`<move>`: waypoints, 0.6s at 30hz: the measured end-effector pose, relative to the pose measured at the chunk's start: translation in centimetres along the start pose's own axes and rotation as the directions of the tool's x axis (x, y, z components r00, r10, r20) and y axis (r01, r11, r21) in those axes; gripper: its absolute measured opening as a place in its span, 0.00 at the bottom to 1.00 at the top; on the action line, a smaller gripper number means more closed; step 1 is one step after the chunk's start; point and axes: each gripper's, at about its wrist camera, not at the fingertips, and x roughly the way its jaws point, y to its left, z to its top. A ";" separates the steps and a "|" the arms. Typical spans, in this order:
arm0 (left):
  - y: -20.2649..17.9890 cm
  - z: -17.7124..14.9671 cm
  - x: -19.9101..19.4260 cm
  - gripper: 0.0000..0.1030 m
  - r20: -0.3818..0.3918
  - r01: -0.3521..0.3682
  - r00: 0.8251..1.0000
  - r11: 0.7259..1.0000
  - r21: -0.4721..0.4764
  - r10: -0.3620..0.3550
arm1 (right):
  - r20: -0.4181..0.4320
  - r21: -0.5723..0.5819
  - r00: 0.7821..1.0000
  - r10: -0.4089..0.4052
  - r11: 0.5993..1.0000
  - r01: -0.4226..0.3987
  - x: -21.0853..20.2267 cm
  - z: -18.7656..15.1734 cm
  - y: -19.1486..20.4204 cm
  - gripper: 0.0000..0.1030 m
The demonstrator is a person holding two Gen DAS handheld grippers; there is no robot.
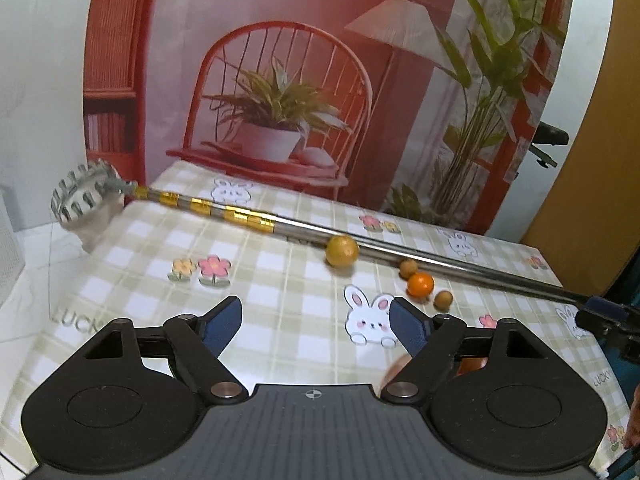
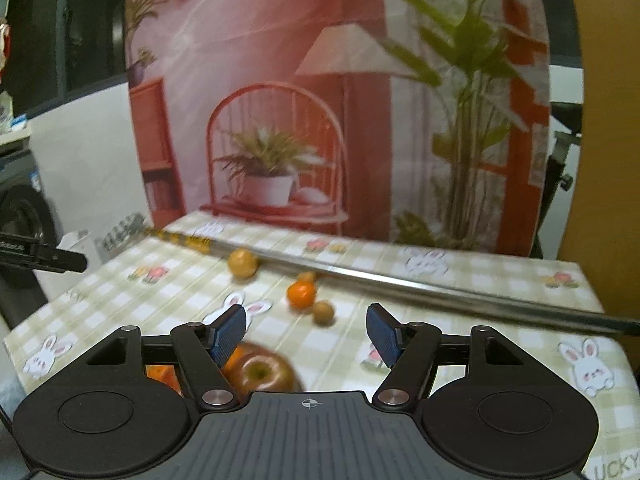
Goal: Organize fruits
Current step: 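Move both tools back toward the small fruits by the pole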
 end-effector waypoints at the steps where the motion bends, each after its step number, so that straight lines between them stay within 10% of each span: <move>1: -0.1 0.4 0.2 0.81 -0.002 0.001 1.000 1.000 0.005 -0.001 | 0.008 0.006 1.000 -0.002 1.000 0.002 0.0 0.3 -0.4 0.62; 18: -5.5 3.4 9.0 0.77 -0.133 0.144 0.983 0.982 0.120 -0.128 | 0.006 0.007 1.000 0.004 1.000 -0.004 4.5 2.2 -2.8 0.62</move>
